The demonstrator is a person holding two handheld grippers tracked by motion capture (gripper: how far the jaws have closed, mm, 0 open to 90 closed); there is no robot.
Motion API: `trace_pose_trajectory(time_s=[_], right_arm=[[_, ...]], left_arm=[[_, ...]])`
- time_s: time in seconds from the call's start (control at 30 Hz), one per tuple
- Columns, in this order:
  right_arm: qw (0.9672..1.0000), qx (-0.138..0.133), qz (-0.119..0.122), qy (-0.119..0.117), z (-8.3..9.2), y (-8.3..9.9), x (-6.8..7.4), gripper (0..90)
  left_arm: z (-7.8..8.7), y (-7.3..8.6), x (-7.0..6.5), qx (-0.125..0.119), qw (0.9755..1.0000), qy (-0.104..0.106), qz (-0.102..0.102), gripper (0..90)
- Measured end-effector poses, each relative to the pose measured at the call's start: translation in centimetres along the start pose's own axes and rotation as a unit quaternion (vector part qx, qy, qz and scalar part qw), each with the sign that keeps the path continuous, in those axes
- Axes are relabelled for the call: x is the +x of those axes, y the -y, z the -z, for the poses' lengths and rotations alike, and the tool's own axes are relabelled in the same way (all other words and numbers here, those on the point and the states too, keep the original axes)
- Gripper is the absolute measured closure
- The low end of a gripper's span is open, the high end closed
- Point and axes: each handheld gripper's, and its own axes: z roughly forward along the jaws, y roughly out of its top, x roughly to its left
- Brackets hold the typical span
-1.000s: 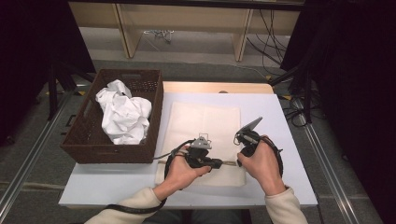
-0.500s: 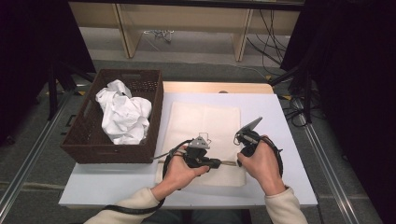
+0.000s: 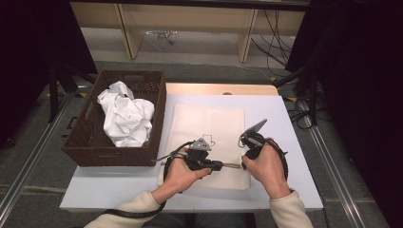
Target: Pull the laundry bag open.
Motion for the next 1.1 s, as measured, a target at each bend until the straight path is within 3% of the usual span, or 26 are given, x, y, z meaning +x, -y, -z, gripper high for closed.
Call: trace_pose_trajectory(time_s=[0.07, 0.1, 0.23, 0.27, 0.67, 0.73, 0.83, 1.0, 1.1], right_arm=[[1.0000, 0.001, -0.003, -0.001, 0.0, 0.0, 0.0, 84.7], [0.9998, 0.003, -0.009, 0.018, 0.0, 0.0, 0.2, 84.7], [0.9998, 0.002, -0.002, 0.019, 0.0, 0.0, 0.1, 84.7], [0.9997, 0.000, -0.011, 0.022, 0.0, 0.0, 0.3, 84.7], [0.9998, 0.003, -0.010, 0.017, -0.1, 0.0, 0.2, 84.7], [0.9998, 0.002, -0.001, 0.019, -0.1, 0.0, 0.1, 84.7], [0.9997, 0.000, -0.012, 0.020, 0.0, 0.0, 0.3, 84.7], [0.9997, 0.003, -0.001, 0.024, -0.2, -0.1, 0.1, 84.7], [0.9996, 0.001, -0.010, 0.025, -0.2, 0.0, 0.2, 84.7]], left_arm=[[0.0, 0.0, 0.0, 0.000, 1.0000, 0.000, 0.000, 86.8], [0.1, 0.1, 0.1, -0.001, 1.0000, 0.004, 0.001, 86.9], [0.4, 0.1, 0.2, 0.002, 1.0000, -0.003, 0.000, 86.9], [0.4, 0.1, 0.2, -0.001, 1.0000, -0.002, 0.004, 86.8], [0.8, 0.2, 0.3, -0.002, 1.0000, -0.006, 0.004, 86.9], [1.0, 0.2, 0.4, -0.001, 1.0000, -0.006, 0.003, 86.8], [1.1, 0.2, 0.4, -0.003, 1.0000, -0.006, 0.004, 86.9], [1.3, 0.2, 0.5, -0.003, 1.0000, -0.007, 0.004, 86.9], [1.5, 0.3, 0.6, -0.002, 1.0000, -0.006, 0.004, 86.9]])
